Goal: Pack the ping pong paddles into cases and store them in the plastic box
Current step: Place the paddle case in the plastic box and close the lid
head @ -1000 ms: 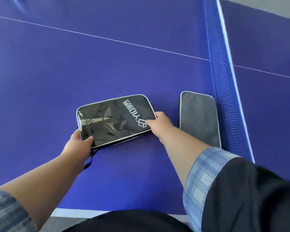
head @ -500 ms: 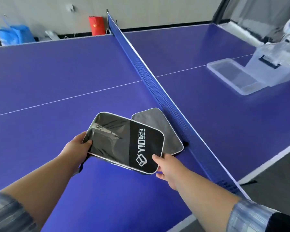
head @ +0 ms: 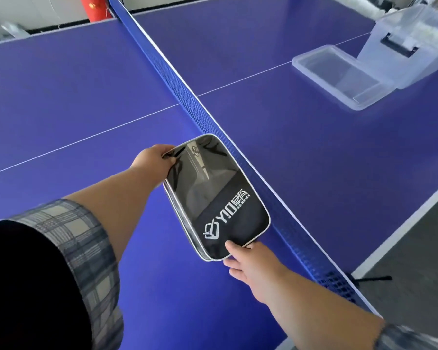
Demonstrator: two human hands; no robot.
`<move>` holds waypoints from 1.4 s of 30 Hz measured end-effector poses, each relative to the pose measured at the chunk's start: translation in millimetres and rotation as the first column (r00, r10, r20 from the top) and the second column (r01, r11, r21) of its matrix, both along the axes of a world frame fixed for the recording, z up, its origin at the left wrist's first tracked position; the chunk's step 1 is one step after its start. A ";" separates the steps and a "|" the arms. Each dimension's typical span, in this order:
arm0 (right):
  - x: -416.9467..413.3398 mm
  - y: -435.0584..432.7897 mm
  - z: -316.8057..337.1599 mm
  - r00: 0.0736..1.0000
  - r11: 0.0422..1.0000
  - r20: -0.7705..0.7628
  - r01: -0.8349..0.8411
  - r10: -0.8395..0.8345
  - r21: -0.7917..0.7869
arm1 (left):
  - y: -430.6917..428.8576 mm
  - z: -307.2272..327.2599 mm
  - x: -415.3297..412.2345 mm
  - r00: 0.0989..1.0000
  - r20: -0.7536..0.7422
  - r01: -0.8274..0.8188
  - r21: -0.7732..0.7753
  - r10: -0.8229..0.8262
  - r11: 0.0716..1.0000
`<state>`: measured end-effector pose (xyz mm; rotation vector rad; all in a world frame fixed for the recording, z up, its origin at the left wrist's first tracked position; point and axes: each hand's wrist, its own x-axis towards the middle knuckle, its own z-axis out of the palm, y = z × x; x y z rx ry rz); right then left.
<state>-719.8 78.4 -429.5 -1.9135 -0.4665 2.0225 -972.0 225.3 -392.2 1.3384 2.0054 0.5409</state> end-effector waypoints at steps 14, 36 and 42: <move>-11.6 17.9 -5.5 0.955 0.984 0.240 -0.163 0.176 -0.074 | 36.1 -48.0 -19.4 0.992 -0.098 0.060 -0.169 -0.077 0.984; 4.3 8.7 -39.8 0.932 0.944 -0.152 0.324 -0.329 -0.058 | 29.7 -51.2 -49.4 0.894 0.391 0.113 -0.665 0.216 0.738; -1.6 20.5 -16.0 0.987 0.989 -0.121 0.121 -0.109 0.090 | -51.5 -26.1 -89.0 0.675 0.583 0.038 -0.639 0.451 0.769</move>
